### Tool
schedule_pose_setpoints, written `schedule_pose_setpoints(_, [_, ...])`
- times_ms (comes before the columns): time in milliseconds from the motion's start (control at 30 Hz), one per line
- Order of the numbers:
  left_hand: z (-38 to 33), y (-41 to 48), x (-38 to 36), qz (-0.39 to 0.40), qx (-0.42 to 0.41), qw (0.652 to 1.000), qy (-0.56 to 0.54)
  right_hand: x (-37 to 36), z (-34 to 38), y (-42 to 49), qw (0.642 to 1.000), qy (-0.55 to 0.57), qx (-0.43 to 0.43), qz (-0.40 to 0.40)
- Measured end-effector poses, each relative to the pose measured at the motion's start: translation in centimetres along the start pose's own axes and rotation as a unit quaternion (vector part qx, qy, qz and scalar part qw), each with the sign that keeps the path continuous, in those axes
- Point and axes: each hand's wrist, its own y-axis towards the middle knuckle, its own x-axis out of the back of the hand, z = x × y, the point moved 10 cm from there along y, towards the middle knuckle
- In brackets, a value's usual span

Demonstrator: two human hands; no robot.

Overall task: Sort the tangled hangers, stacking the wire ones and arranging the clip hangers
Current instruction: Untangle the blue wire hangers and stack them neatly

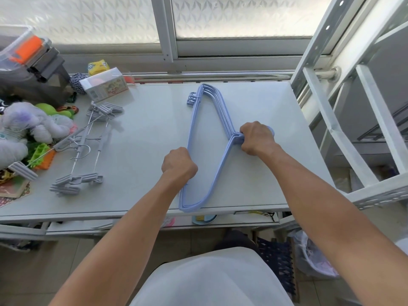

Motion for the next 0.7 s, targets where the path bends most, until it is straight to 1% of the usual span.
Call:
schedule_pose_setpoints(167, [0.2,0.1,-0.1,-0.006,0.006,1.0,0.003,-0.4,0.2,0.3,0.999,0.011,0.022,0.027])
schedule_pose_setpoints(333, [0.6,0.3,0.3,-0.01,0.013,1.0,-0.001,-0.3,-0.7,0.4,0.999,0.051,-0.005,0.016])
schedule_pose_setpoints(567, [0.7,0.6,0.4,-0.013,0.016,1.0,-0.013,0.4,0.7,0.0,0.999,0.003,0.015,0.031])
schedule_pose_setpoints(700, [0.3,0.7,0.5,-0.026,0.008,1.0,-0.016,0.4,0.9,0.0,1.0,-0.002,0.015,0.011])
